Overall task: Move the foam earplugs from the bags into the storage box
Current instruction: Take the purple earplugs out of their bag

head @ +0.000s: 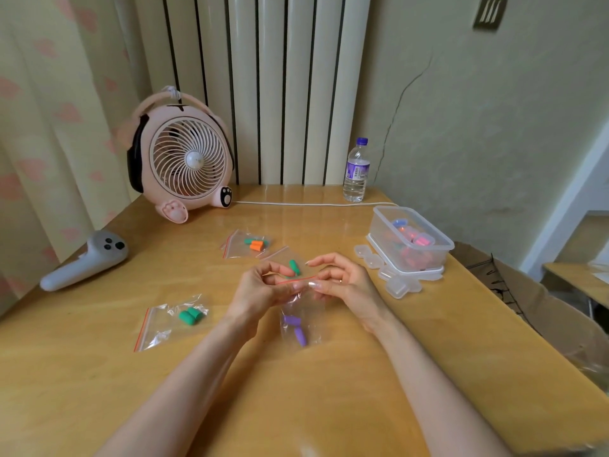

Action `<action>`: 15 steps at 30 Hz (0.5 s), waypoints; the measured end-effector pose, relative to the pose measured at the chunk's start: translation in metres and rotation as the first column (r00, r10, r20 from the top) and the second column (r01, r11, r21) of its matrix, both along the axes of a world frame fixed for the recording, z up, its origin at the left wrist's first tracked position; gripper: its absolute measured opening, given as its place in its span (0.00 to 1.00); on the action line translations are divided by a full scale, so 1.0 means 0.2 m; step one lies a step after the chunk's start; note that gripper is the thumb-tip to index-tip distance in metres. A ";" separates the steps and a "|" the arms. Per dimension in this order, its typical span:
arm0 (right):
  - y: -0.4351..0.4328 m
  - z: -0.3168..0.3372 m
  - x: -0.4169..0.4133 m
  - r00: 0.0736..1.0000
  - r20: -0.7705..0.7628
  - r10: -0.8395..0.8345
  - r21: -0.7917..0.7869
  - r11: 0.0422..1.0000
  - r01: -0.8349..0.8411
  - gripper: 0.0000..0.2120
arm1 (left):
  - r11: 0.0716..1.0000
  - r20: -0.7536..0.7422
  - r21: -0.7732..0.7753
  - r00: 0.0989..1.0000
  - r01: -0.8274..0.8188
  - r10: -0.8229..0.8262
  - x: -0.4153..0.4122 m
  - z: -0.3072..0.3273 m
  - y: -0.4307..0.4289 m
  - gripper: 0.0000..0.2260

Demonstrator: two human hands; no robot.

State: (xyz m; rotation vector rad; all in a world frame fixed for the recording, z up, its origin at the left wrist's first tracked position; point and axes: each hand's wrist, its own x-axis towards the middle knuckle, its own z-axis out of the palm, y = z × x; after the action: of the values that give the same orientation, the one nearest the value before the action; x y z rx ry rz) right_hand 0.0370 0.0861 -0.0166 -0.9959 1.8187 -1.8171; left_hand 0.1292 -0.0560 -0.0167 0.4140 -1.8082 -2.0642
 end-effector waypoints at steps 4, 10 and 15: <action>-0.01 -0.01 0.01 0.997 -0.049 0.052 0.029 0.998 -0.051 0.13 | 0.999 0.024 -0.040 1.000 -0.003 0.004 0.00 0.00 0.01 0.10; 0.00 -0.01 0.01 0.994 -0.073 0.079 0.036 0.996 -0.076 0.15 | 0.994 0.041 -0.113 0.999 -0.011 0.016 0.00 -0.02 0.01 0.13; 0.00 -0.02 -0.02 0.995 -0.080 -0.053 0.031 0.998 0.056 0.11 | 0.991 0.043 -0.130 0.999 0.038 -0.032 -0.01 -0.02 0.00 0.09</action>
State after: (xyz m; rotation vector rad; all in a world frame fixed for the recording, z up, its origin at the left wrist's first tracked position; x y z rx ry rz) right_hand 0.0325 0.0869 -0.0200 -1.0290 1.9347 -1.7958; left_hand 0.1281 -0.0559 -0.0200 0.3930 -1.9743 -1.9592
